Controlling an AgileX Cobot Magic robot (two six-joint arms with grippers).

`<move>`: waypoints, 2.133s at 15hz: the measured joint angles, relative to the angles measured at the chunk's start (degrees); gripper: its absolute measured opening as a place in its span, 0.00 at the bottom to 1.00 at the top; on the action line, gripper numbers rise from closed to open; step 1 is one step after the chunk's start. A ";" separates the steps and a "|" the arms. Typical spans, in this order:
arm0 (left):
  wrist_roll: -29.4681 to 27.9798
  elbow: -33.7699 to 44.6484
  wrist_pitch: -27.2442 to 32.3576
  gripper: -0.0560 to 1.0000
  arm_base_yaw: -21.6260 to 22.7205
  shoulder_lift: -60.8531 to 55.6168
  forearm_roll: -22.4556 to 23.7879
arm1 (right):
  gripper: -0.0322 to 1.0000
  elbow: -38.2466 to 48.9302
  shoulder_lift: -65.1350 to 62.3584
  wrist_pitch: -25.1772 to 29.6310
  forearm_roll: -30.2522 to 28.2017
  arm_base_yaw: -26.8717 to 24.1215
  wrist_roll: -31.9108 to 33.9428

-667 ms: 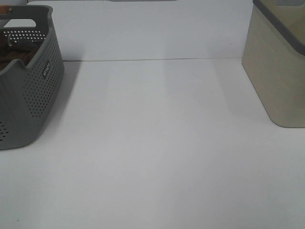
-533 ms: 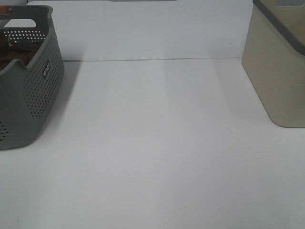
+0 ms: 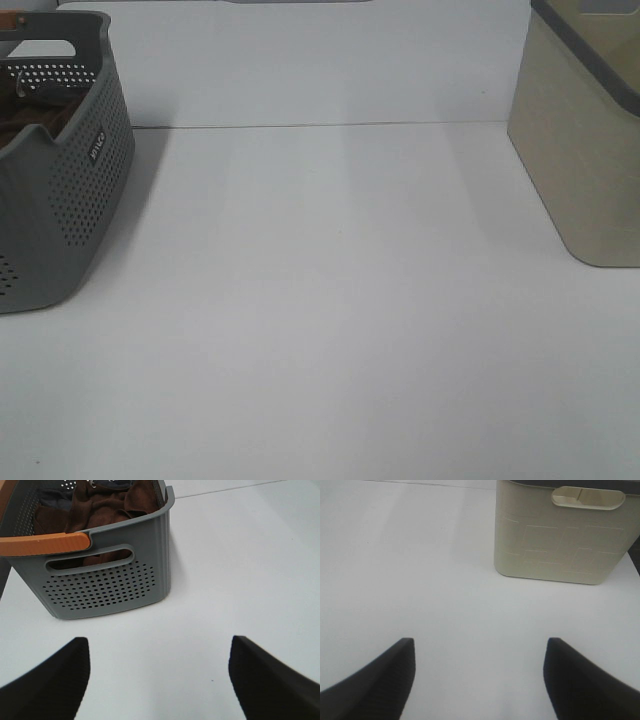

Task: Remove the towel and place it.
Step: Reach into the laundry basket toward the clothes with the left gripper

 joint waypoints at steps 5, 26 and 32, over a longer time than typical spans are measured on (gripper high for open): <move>0.00 0.00 0.00 0.75 0.00 0.00 0.00 | 0.70 0.00 0.00 0.00 0.00 0.00 0.00; 0.00 0.00 0.00 0.75 0.00 0.00 0.00 | 0.70 0.00 0.00 0.00 0.00 0.00 0.00; 0.00 0.00 0.00 0.75 0.00 0.00 0.00 | 0.70 0.00 0.00 0.00 0.00 0.00 0.00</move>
